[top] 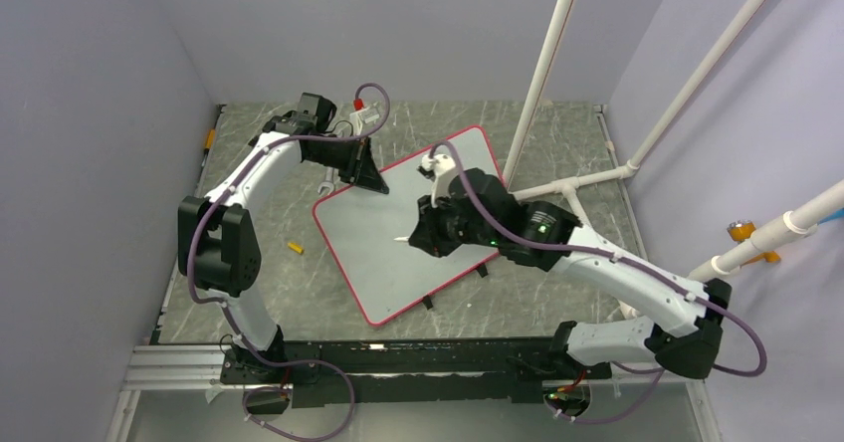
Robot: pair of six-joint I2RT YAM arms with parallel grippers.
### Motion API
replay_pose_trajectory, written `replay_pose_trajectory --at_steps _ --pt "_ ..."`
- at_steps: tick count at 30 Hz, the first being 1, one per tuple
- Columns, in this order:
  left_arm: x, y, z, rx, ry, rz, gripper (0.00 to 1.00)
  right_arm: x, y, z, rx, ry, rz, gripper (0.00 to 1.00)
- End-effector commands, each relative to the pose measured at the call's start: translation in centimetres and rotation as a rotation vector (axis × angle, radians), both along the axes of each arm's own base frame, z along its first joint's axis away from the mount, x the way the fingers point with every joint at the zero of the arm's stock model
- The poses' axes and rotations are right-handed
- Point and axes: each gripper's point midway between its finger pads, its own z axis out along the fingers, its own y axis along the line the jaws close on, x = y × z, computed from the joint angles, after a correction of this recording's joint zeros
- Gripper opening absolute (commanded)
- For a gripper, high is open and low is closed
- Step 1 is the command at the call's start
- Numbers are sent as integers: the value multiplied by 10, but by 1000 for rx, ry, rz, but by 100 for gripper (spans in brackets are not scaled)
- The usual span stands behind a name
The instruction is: Write a sentence on the whiteboard
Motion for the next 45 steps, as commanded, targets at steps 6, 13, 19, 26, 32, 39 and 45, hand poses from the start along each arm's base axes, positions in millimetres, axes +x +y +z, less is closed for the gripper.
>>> replay_pose_trajectory --at_steps 6,13,19,26,32,39,45 --pt "28 16 -5 143 -220 76 0 10 43 12 -25 -83 -58 0" --pt "30 17 0 146 -229 100 0 19 59 14 -15 -97 -77 0" --pt "30 19 1 154 -237 126 0 26 81 18 19 -126 -94 0" --pt "30 20 5 160 -247 144 0 34 105 21 2 -177 -106 0" --pt "30 21 9 164 -264 161 0 39 119 20 -23 -203 -109 0" --pt "30 22 13 166 -279 171 0 45 129 14 -52 -222 -120 0" --pt "29 22 16 167 -286 177 0 50 130 7 -71 -232 -134 0"
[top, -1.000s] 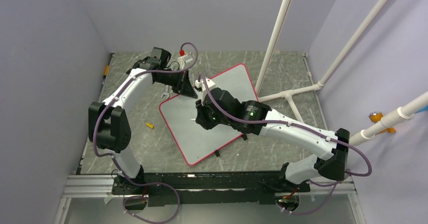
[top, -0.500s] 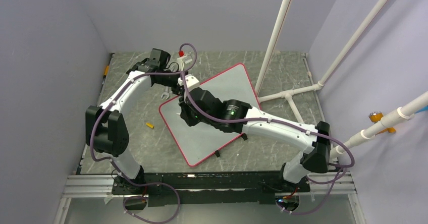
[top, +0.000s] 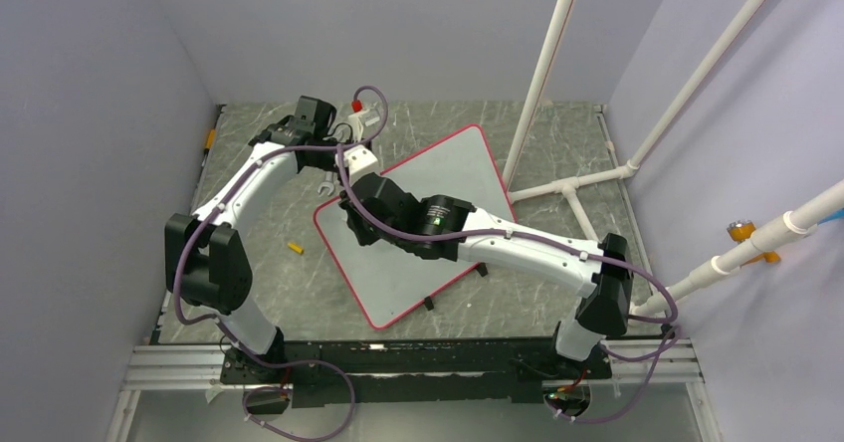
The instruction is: Write a sentence on the whiteboard
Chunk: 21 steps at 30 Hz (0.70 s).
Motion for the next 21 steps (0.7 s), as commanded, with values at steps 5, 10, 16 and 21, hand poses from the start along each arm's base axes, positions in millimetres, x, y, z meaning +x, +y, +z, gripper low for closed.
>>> replay_pose_trajectory --at_steps 5,10,16,21 --pt "40 22 5 133 -250 105 0 7 7 12 26 -46 -22 0" --pt "40 22 5 135 -250 105 0 2 1 -4 -6 -24 -19 0" --pt "41 23 5 139 -251 109 0 -13 -9 -25 -62 9 -17 0" --pt "41 22 4 140 -250 110 0 -30 -18 -36 -105 22 -24 0"
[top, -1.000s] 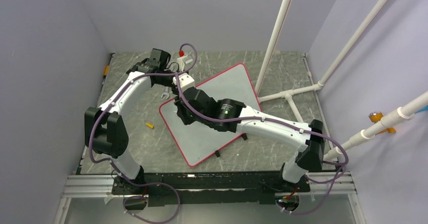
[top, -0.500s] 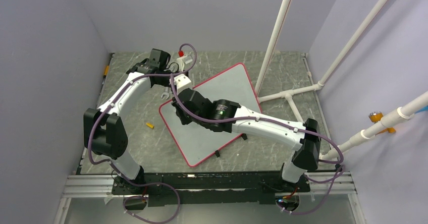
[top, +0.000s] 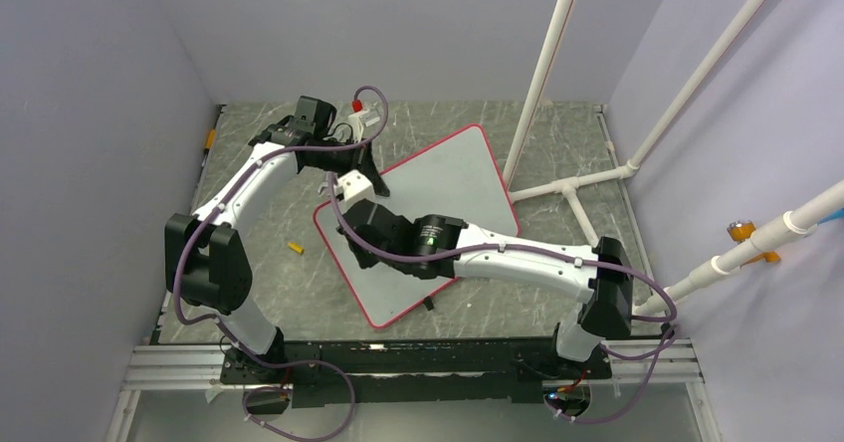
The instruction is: Write a sentence on the whiteboard
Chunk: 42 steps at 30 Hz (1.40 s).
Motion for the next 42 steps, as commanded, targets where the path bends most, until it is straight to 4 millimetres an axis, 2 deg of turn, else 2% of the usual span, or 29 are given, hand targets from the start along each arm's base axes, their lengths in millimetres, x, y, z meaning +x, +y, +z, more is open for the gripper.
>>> replay_pose_trajectory --at_steps 1,5,8,15,27,34,42 --pt "40 22 5 138 -235 115 0 -9 -17 -8 -50 2 -42 0" --pt "39 22 4 139 -233 113 0 -20 -18 -11 -69 10 -32 0" --pt "40 23 5 141 -238 116 0 -28 -15 -5 -67 8 -14 0" --pt "40 23 5 143 -240 121 0 -43 -3 32 49 12 65 0" --pt "40 16 15 182 -256 137 0 -24 -15 74 115 -105 -16 0" --pt "39 24 8 221 -257 188 0 -13 -17 80 109 -145 -49 0" --pt "37 25 20 199 -327 201 0 0 -12 83 107 -180 -66 0"
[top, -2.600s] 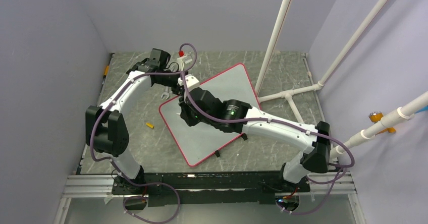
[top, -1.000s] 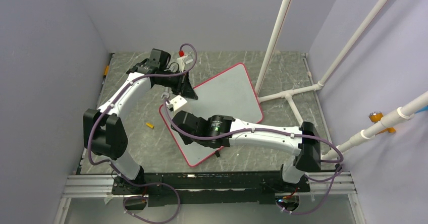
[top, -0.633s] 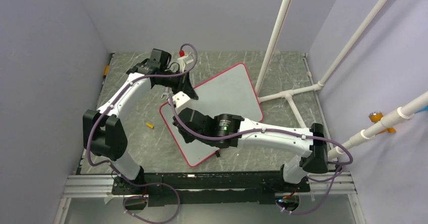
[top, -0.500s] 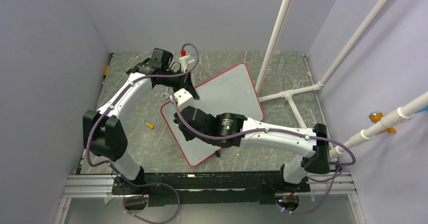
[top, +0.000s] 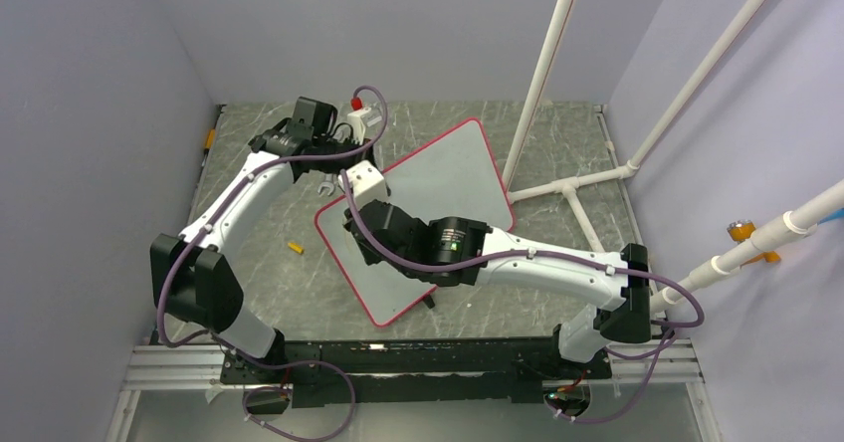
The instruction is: Write a sentence on the whiteboard
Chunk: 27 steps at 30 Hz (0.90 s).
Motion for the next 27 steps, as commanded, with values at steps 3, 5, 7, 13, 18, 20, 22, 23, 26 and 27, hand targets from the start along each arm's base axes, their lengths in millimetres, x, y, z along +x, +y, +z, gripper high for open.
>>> replay_pose_trajectory --at_steps 3,5,7,13,18,20,22,23,26,27 --pt "46 29 4 149 -281 145 0 15 12 35 84 -70 -17 0" --pt "45 29 3 148 -281 143 0 17 15 36 85 -75 -11 0" --pt "45 29 3 145 -279 144 0 17 17 36 82 -80 -6 0" --pt "45 29 3 141 -279 146 0 16 14 41 109 -92 1 0" --pt "44 30 5 142 -286 153 0 16 13 39 106 -92 1 0" --pt "43 30 6 139 -291 154 0 17 12 40 108 -91 -3 0" --pt "43 30 8 136 -295 155 0 16 11 40 114 -90 -3 0" --pt "43 30 7 137 -295 156 0 16 11 41 117 -90 -2 0" --pt "43 32 8 142 -300 162 0 16 11 39 122 -90 0 0" --pt "43 32 8 142 -299 161 0 16 12 38 124 -90 3 0"
